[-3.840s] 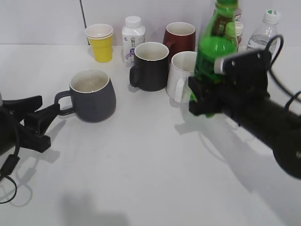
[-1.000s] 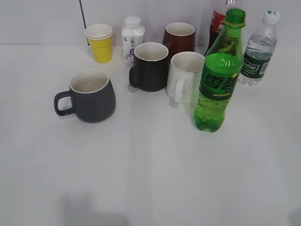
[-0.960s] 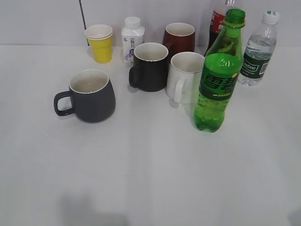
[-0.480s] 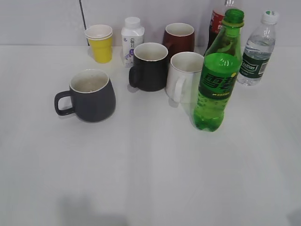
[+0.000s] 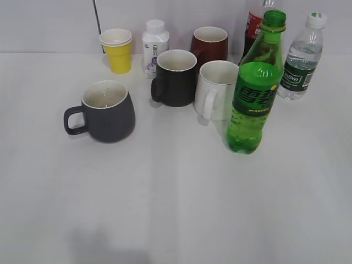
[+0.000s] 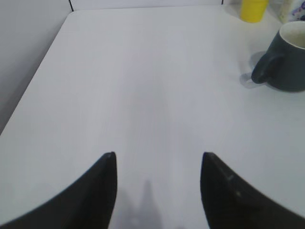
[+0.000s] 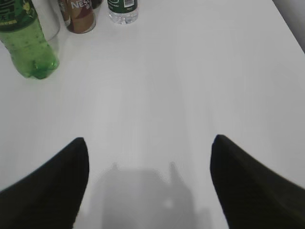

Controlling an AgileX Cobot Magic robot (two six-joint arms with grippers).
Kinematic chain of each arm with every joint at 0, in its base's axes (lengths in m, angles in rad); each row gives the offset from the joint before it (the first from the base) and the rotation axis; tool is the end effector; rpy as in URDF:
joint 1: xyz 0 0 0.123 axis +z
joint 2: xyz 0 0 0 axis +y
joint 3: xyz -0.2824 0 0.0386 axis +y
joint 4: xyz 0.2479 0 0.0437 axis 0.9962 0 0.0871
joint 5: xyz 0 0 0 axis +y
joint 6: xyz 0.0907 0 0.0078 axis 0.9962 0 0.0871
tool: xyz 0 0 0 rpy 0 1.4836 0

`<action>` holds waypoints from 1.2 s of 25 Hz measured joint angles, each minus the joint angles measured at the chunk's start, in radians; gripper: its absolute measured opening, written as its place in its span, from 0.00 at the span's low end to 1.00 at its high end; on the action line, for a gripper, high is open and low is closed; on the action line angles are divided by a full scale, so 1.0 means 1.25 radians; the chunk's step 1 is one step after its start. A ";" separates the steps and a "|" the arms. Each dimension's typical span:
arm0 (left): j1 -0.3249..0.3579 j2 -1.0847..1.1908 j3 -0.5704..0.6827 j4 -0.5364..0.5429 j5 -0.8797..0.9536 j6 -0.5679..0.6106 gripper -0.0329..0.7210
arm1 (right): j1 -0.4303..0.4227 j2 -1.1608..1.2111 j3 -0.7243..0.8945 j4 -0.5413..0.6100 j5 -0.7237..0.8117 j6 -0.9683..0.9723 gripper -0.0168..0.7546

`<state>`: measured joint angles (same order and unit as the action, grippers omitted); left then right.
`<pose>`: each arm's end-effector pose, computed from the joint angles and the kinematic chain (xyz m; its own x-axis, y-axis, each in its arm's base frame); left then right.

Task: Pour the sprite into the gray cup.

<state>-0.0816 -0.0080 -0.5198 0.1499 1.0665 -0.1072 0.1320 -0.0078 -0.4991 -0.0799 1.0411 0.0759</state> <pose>-0.0082 0.0126 0.2828 -0.4291 0.0009 -0.9033 -0.0515 0.9983 0.0255 -0.0044 -0.0069 0.2787 -0.4295 -0.0213 -0.9028 -0.0545 0.9985 0.0023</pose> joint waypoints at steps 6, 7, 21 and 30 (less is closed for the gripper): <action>0.002 0.000 0.000 0.000 0.000 0.000 0.62 | -0.002 -0.001 0.000 0.002 0.000 0.001 0.79; 0.002 0.000 0.000 0.000 0.000 0.000 0.62 | -0.002 -0.001 0.000 0.002 0.000 0.001 0.79; 0.002 0.000 0.000 0.000 0.000 0.000 0.62 | -0.002 -0.001 0.000 0.002 0.000 0.001 0.79; 0.002 0.000 0.000 0.000 0.000 0.000 0.62 | -0.002 -0.001 0.000 0.002 0.000 0.001 0.79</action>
<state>-0.0793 -0.0080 -0.5198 0.1499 1.0665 -0.1072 0.1297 -0.0085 -0.4991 -0.0777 1.0411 0.0768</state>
